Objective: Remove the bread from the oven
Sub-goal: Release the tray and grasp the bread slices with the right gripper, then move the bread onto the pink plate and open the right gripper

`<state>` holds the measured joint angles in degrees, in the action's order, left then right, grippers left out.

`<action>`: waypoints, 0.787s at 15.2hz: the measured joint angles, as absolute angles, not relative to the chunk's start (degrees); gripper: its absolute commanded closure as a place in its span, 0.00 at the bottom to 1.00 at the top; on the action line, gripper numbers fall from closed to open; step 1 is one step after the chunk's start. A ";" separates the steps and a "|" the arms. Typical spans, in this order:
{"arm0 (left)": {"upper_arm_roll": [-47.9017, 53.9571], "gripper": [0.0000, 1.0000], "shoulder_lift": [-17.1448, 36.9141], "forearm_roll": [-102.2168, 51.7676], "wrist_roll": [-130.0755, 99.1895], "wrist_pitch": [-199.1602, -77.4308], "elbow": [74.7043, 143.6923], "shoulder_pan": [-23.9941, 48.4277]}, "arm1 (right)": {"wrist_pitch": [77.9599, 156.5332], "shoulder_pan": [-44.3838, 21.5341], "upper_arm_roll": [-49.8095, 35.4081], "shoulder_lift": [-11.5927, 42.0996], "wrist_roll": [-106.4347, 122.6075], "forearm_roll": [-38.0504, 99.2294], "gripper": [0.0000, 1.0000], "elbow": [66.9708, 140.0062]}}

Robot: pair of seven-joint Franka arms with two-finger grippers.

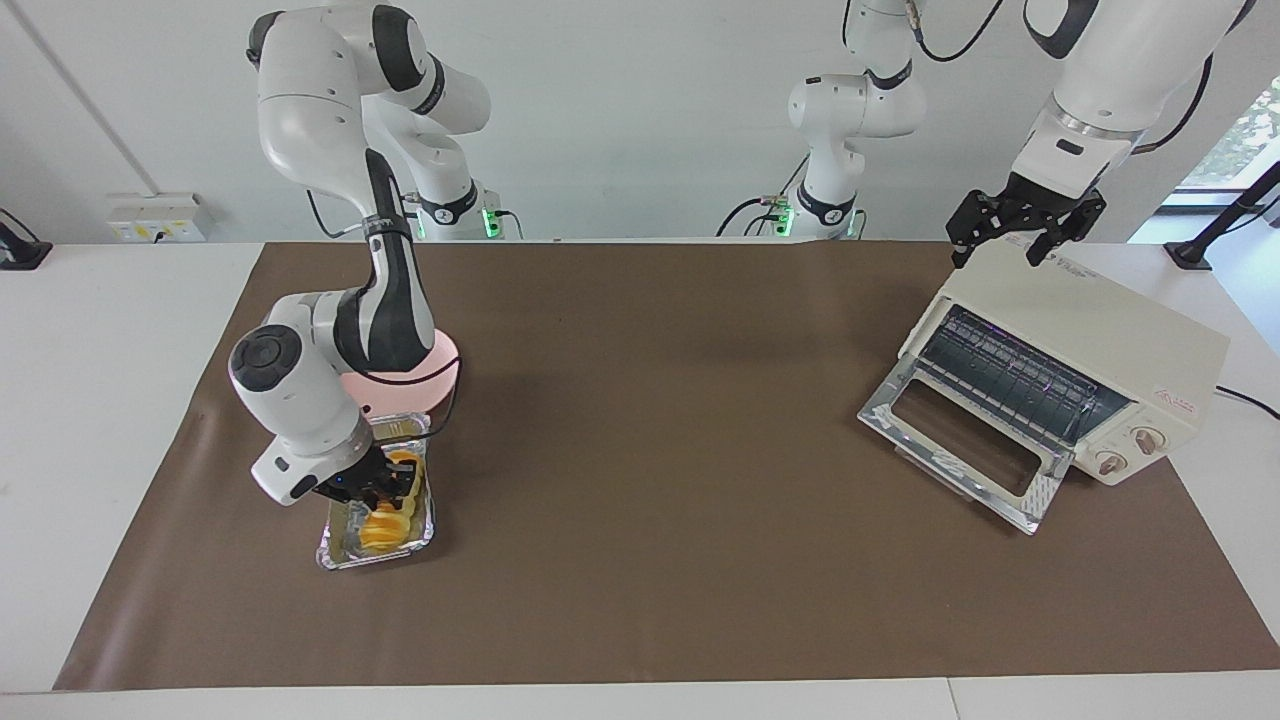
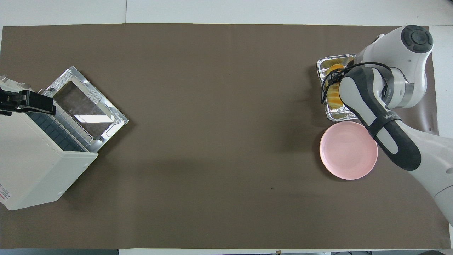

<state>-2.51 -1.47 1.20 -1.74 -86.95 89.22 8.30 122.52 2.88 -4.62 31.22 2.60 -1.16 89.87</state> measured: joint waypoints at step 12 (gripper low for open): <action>-2.51 0.00 -1.47 1.20 -1.75 -86.95 89.22 8.30 | 97.91 2.61 -4.86 16.51 -1.94 -1.14 0.95 89.52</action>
<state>-2.51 -1.47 1.20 -1.75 -86.95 89.22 8.30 97.91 2.61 -4.86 16.51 -1.94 -1.14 89.52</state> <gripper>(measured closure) 0.000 0.925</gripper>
